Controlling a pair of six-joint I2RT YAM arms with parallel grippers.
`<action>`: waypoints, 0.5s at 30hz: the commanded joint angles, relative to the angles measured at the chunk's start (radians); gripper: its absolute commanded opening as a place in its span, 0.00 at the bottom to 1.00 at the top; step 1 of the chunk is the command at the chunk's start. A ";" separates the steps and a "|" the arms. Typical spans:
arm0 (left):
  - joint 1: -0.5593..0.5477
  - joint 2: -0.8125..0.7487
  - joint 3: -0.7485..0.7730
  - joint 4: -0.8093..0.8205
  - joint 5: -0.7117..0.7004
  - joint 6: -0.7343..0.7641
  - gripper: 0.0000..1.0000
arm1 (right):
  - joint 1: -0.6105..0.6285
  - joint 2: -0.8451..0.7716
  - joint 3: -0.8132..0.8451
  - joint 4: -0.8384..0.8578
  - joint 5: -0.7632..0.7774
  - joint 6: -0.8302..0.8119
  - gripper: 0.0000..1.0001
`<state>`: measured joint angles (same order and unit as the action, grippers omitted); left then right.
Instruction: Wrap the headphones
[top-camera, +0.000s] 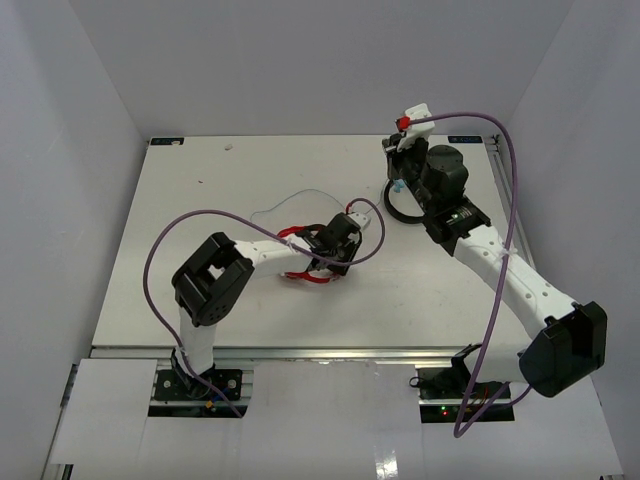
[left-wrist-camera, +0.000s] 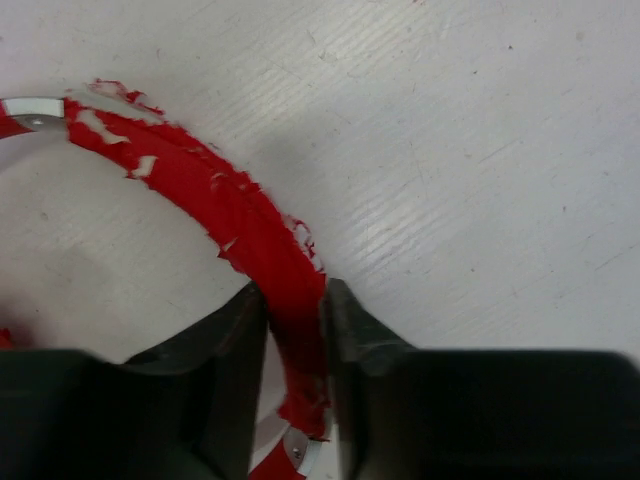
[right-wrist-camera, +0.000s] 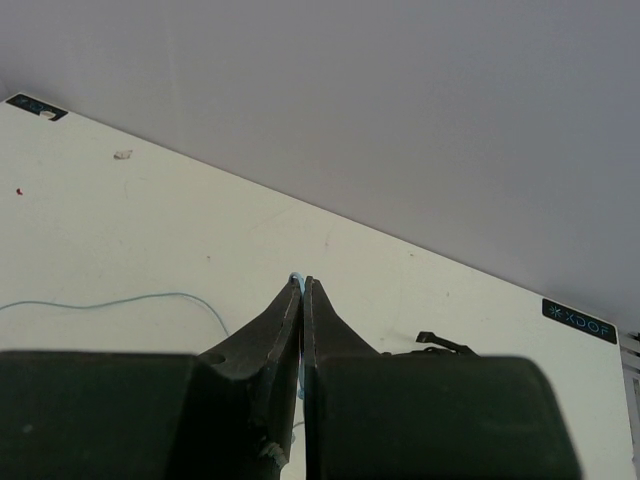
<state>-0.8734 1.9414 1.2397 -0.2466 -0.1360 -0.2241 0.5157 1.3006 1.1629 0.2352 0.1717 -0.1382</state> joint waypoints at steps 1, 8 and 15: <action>0.001 -0.066 -0.058 -0.043 0.045 0.059 0.18 | -0.008 -0.057 -0.009 0.070 0.000 0.005 0.08; 0.024 -0.480 -0.382 -0.034 0.206 0.369 0.00 | -0.008 -0.110 -0.081 0.071 0.021 0.104 0.08; 0.030 -0.602 -0.418 -0.088 0.169 0.363 0.00 | -0.008 -0.144 -0.144 0.066 0.026 0.192 0.08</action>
<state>-0.8545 1.3675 0.7779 -0.2854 0.0512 0.1065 0.5106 1.1797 1.0320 0.2639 0.1772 -0.0073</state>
